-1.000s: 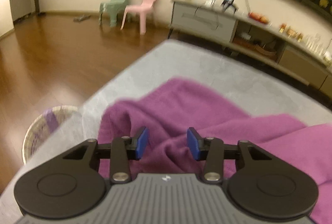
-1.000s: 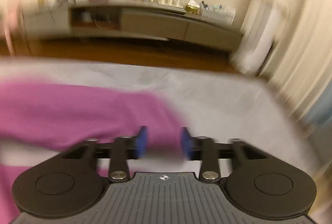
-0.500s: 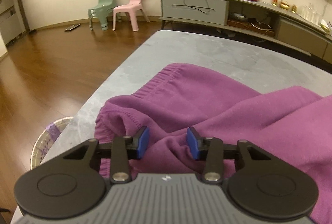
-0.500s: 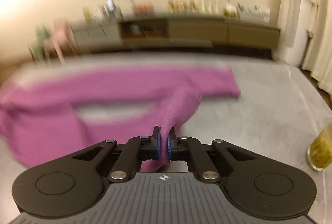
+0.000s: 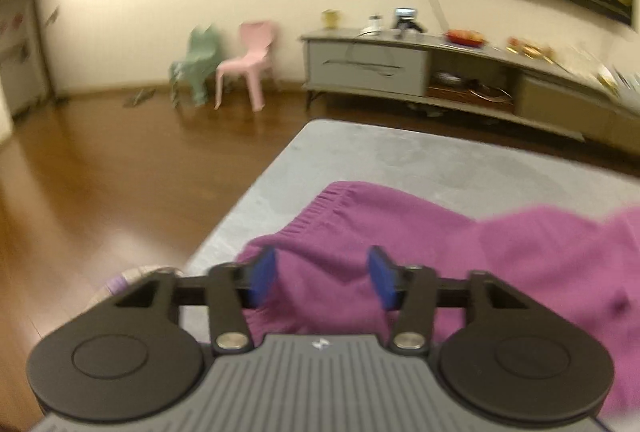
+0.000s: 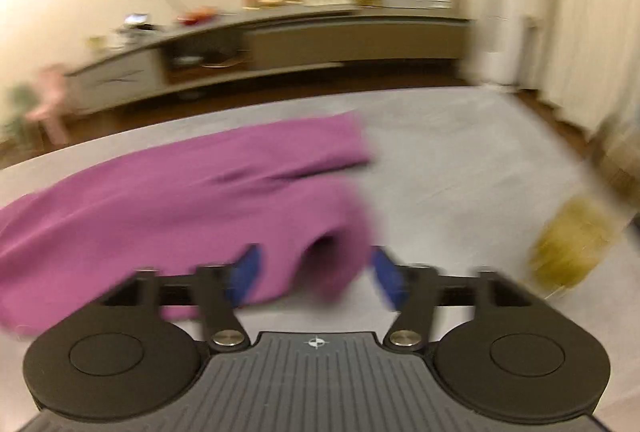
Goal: Fold clothes
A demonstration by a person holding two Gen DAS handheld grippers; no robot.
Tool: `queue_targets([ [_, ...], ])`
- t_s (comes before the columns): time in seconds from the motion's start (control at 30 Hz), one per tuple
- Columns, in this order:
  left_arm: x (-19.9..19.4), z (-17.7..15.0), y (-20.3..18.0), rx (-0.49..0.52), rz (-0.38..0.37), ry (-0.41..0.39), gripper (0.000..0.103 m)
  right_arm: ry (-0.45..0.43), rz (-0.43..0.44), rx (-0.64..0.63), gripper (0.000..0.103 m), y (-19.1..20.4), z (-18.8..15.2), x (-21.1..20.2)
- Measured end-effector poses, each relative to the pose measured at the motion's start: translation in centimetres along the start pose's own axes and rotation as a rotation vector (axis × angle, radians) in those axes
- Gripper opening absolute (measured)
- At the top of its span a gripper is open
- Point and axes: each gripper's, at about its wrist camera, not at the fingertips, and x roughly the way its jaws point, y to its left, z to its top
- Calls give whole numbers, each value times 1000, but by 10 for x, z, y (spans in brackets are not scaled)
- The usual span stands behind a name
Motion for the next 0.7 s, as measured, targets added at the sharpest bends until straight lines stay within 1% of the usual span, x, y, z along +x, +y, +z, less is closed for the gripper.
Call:
queue_targets([
  [0.03,-8,-6,1,36,-2,6,69,-17,9,-55,84,10,-15,-1],
  [0.07,-15,-12,2,72,-3,12,70,-33,16,-110,85,20,-30,-2],
  [0.1,-19,-20,3,100,-11,29,73,-36,-15,-174,85,28,-43,-1],
  [0.17,-19,-37,4,143,-27,74,73,-9,-84,-286,85,41,-51,5],
  [0.2,-16,-45,4,160,-26,91,73,-28,-96,-340,87,47,-51,4],
  [0.23,-11,-52,2,173,-24,111,73,-43,-99,-371,93,50,-51,3],
  [0.27,-4,-57,0,182,-10,129,73,-40,-107,-375,95,47,-49,6],
  [0.33,11,-64,-4,193,20,150,73,-18,-127,-373,96,43,-50,11],
  [0.4,22,-64,-8,185,25,146,73,18,-155,-360,96,38,-53,24],
  [0.47,34,-65,-11,178,30,143,73,20,-151,-328,96,29,-52,38],
  [0.57,44,-63,-13,127,26,128,71,13,-142,-244,96,11,-40,57],
  [0.6,45,-62,-11,104,10,126,65,5,-138,-215,96,5,-36,63],
  [0.67,48,-60,-8,59,-21,121,47,-12,-148,-194,96,-4,-29,76],
  [0.7,49,-60,-8,42,-39,121,22,-17,-154,-194,96,-7,-27,82],
])
